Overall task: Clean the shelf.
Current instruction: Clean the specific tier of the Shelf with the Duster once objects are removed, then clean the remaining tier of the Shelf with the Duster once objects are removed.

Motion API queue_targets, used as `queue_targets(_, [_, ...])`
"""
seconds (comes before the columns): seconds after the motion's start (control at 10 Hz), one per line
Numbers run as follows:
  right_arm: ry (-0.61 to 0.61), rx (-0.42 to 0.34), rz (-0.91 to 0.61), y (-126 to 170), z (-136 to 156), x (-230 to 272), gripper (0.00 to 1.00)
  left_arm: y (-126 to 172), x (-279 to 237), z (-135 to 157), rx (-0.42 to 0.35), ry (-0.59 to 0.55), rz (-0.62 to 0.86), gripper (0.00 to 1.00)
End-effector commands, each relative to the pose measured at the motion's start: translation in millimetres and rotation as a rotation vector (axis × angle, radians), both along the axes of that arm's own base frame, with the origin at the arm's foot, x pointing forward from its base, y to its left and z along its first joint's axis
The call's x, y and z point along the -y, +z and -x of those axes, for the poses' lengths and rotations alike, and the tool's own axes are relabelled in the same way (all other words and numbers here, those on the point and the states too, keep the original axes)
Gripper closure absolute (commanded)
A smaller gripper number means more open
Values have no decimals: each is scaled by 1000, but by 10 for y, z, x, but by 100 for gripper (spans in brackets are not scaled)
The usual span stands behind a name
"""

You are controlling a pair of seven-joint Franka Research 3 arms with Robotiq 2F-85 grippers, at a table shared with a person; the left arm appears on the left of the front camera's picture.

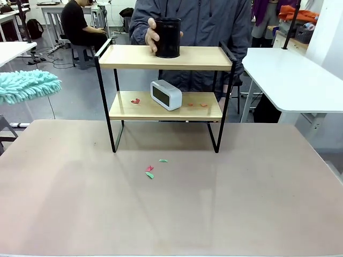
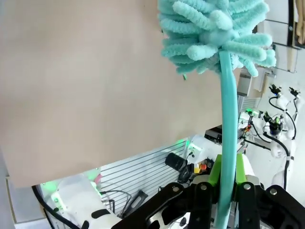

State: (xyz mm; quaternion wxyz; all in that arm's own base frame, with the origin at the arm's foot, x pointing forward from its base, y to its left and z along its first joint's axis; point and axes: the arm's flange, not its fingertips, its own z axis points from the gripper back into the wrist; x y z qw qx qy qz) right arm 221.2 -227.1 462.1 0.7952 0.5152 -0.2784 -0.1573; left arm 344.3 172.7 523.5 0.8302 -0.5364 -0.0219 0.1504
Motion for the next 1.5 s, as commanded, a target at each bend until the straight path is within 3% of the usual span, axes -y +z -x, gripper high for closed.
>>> queue_targets(0.0, [4,35,1,20,-17,9,0,40,-28,131,34,-27,10,89])
queue_targets(1.4, [4,35,1,20,-17,9,0,40,-28,131,34,-27,10,89])
